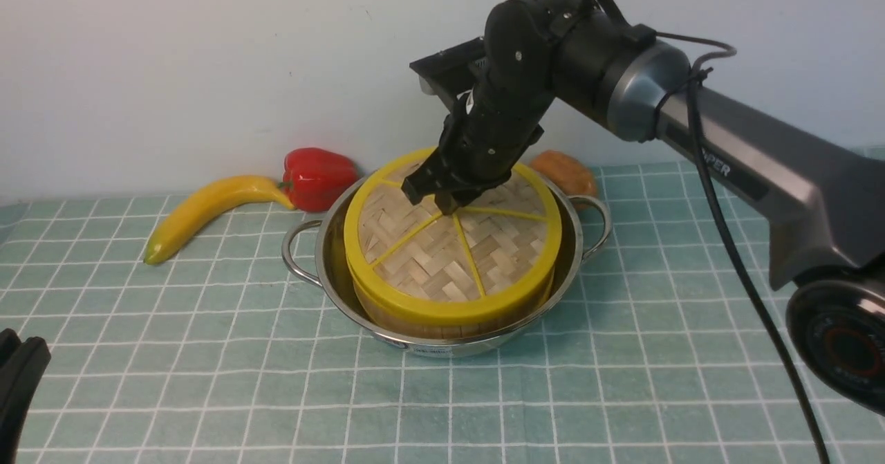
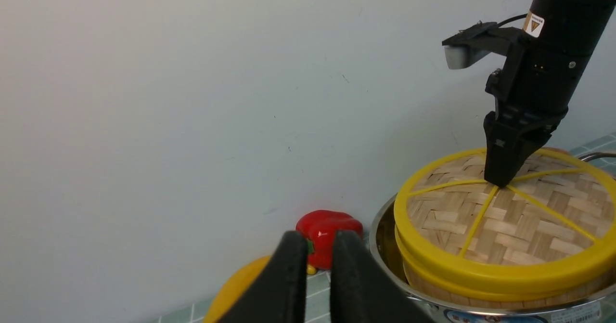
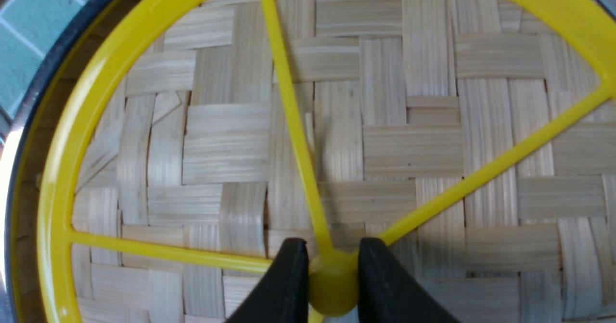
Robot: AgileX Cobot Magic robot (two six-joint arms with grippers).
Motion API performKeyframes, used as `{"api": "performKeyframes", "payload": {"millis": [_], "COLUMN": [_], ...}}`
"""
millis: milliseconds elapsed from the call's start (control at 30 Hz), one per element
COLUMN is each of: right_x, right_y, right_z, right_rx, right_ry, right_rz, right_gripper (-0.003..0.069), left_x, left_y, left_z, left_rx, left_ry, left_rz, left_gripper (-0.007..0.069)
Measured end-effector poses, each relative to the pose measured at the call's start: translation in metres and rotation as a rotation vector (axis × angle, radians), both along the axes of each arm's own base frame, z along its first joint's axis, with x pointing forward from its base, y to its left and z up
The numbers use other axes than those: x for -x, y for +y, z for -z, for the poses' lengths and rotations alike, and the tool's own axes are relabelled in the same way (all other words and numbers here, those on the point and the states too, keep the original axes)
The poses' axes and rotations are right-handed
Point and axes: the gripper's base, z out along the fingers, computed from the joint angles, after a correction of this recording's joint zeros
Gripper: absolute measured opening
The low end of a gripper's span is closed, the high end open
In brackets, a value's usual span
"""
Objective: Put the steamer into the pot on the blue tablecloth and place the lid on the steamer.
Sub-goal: 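Place the bamboo steamer lid onto the steamer basket in the pot with the right gripper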
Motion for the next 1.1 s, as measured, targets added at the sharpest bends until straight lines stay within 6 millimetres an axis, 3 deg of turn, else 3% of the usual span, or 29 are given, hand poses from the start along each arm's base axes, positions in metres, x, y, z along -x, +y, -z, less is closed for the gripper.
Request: {"api": "performKeyframes", "payload": {"millis": [300,533,1100], "right_x": [0.0,-0.003,-0.004], "right_y": [0.002,0.004,0.005], "right_z": [-0.013,0.002,0.002], "right_rx": [-0.016,0.0,-0.011], "right_ry": [-0.023,0.0,-0.017], "right_rz": [-0.007,-0.007,-0.008], "right_gripper": [0.0146,0.0146,0.0146], "left_x": [0.0,0.0,0.0], "left_y": [0.0,0.0,0.0], "left_z": [0.0,0.0,0.0], "left_rx": [0.0,0.0,0.0], "left_ry": [0.0,0.0,0.0], "left_rz": [0.0,0.0,0.0], "left_gripper": [0.0075,0.0075,0.0075]}}
